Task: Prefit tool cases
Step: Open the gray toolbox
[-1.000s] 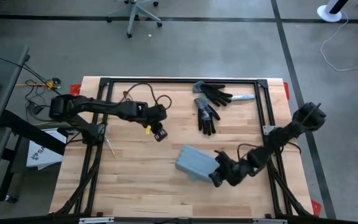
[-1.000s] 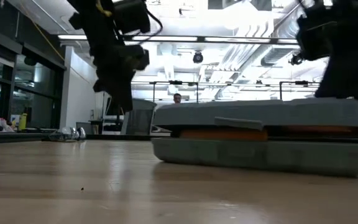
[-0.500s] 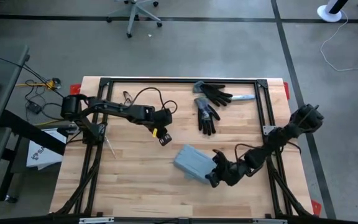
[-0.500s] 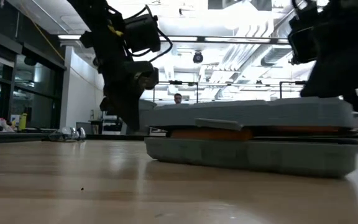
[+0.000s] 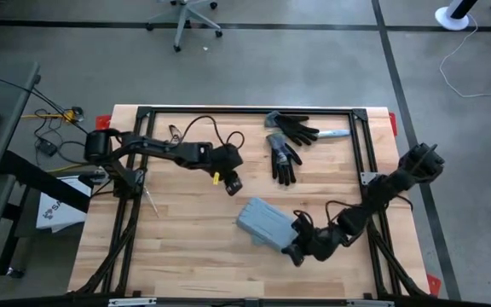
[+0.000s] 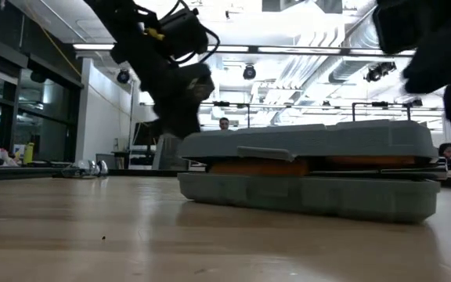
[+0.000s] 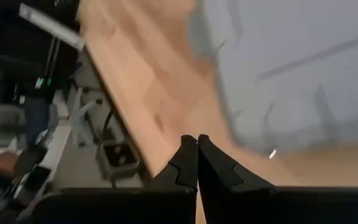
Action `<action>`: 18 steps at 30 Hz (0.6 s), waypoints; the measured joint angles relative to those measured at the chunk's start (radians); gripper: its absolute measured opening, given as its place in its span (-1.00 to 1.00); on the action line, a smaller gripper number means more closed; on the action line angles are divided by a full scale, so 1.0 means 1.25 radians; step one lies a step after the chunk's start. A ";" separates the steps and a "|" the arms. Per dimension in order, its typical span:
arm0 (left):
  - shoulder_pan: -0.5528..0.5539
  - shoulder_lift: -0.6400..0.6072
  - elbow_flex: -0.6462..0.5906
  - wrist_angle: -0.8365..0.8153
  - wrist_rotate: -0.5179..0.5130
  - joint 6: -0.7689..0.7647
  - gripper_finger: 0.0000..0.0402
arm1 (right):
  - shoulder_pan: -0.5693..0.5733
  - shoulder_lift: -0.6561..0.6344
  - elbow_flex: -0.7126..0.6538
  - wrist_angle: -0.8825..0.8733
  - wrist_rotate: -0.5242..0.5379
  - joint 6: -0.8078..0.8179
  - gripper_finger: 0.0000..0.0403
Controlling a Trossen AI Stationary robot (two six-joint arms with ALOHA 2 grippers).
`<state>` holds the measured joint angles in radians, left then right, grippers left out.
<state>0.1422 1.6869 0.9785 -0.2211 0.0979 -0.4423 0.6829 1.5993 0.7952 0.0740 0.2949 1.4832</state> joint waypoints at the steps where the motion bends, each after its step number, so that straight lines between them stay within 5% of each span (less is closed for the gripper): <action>1: 0.005 0.004 0.000 0.027 0.013 0.000 -1.00 | 0.005 0.000 0.006 -0.007 -0.008 0.000 -1.00; 18: 0.009 0.181 0.114 0.084 0.156 0.021 -1.00 | -0.005 0.121 0.018 -0.018 -0.067 0.106 -1.00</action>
<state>0.1538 1.9125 1.1211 -0.1162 0.2926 -0.4156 0.6765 1.7512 0.8177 0.0517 0.2108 1.6154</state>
